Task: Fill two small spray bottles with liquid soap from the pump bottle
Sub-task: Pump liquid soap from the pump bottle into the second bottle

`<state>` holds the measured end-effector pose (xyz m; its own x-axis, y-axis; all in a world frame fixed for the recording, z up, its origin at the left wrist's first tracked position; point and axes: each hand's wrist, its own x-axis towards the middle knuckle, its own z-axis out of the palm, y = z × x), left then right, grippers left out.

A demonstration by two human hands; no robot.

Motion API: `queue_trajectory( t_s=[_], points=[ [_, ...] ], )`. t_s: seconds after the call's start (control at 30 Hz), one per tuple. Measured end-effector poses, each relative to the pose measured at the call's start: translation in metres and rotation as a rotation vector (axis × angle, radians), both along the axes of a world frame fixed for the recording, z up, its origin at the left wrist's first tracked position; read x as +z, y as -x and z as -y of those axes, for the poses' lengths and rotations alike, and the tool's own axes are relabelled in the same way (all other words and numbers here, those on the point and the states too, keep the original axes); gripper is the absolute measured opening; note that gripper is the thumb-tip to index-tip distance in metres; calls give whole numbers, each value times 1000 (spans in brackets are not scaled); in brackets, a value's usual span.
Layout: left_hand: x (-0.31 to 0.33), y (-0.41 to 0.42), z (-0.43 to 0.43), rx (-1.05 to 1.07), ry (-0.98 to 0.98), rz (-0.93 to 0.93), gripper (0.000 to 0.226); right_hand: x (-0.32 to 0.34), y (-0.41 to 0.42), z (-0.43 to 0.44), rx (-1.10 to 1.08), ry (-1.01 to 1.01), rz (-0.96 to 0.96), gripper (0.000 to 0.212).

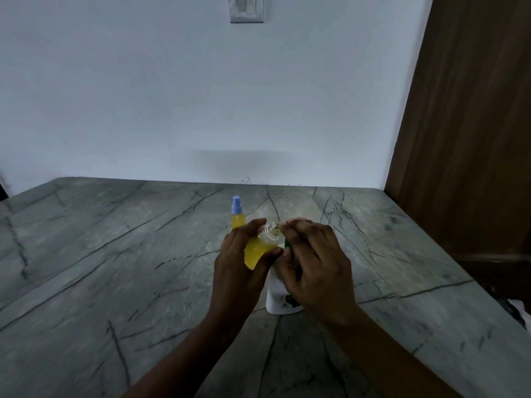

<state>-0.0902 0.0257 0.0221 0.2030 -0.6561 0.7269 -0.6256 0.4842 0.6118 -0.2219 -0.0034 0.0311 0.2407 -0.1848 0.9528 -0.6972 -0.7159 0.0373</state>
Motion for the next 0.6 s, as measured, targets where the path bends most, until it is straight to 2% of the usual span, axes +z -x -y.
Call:
queue_trajectory(
  t_s=[0.2,0.3,0.4,0.6],
  points=[
    [7,6,-2,-16,26,-20,45,8,3,0,11,-6,-13,49],
    [9,7,-3,-1,35,-16,46,9,5,0,-14,8,-31,38],
    [10,6,-3,3,40,-11,48,9,4,-1,-26,16,-37,38],
    [9,5,-2,3,33,-9,49,10,2,1,1,26,-14,53]
  ],
)
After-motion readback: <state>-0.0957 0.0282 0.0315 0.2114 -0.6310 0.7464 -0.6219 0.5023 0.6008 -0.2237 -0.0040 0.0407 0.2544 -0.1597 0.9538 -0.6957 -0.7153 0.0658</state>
